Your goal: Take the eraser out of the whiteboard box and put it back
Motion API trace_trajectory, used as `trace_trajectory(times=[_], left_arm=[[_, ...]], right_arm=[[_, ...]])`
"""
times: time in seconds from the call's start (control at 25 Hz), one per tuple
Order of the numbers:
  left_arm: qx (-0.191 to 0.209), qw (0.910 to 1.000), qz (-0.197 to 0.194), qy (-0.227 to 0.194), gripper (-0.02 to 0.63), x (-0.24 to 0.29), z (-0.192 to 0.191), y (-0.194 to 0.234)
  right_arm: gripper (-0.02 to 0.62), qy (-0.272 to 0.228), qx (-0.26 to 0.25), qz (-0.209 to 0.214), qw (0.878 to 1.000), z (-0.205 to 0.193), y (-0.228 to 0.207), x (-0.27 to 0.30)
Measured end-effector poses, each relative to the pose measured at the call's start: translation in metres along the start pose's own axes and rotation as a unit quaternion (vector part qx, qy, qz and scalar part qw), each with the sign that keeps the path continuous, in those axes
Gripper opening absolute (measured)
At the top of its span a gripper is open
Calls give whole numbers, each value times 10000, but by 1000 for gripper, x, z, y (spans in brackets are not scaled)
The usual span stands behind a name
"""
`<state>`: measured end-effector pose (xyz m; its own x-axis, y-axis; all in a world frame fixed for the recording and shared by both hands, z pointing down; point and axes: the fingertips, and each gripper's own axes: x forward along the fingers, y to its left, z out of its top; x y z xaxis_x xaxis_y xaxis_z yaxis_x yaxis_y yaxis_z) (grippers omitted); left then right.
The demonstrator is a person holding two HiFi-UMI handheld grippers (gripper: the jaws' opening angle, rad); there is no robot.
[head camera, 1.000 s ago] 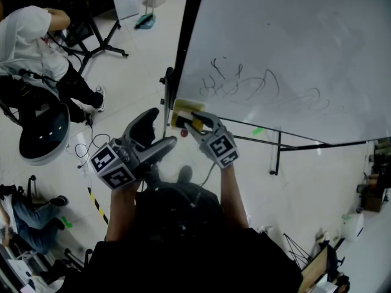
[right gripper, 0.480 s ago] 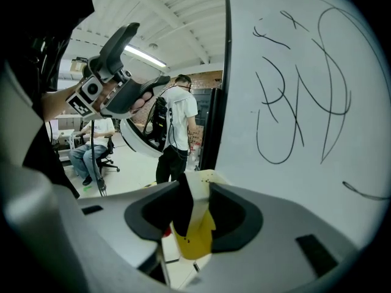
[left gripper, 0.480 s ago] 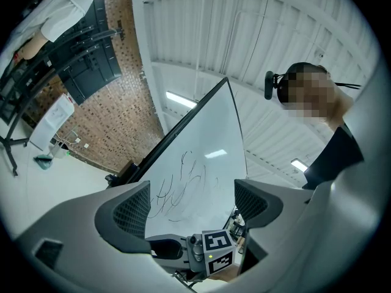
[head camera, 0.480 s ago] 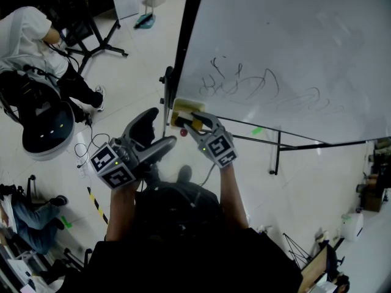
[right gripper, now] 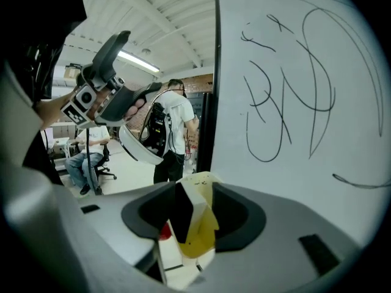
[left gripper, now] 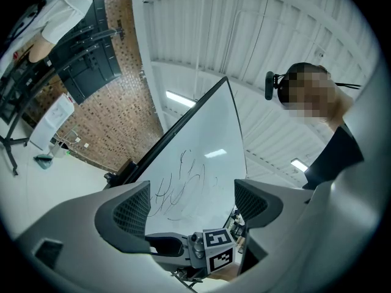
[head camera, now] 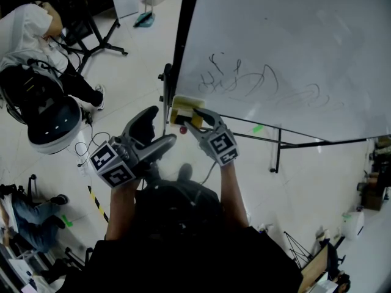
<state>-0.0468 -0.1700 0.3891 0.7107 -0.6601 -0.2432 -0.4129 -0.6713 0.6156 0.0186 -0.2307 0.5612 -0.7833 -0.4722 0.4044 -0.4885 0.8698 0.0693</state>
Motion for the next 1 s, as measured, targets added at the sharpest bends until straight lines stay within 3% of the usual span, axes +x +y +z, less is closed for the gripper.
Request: trace_trajectory(times=[0.2, 0.44, 0.72, 1.0], left_arm=[[9, 10000, 3, 21, 428, 1, -2, -1], [34, 10000, -11, 64, 428, 3, -5, -3], [-4, 9999, 17, 108, 428, 8, -6, -6], [37, 9999, 43, 146, 428, 12, -7, -9]], right_arm=[[218, -545, 508, 75, 9972, 23, -6, -14], [216, -1355, 1108, 292, 9841, 53, -14, -38], [215, -2220, 1671, 675, 9583, 95, -16, -70], [207, -2772, 2009, 954, 9347, 118, -18, -91]])
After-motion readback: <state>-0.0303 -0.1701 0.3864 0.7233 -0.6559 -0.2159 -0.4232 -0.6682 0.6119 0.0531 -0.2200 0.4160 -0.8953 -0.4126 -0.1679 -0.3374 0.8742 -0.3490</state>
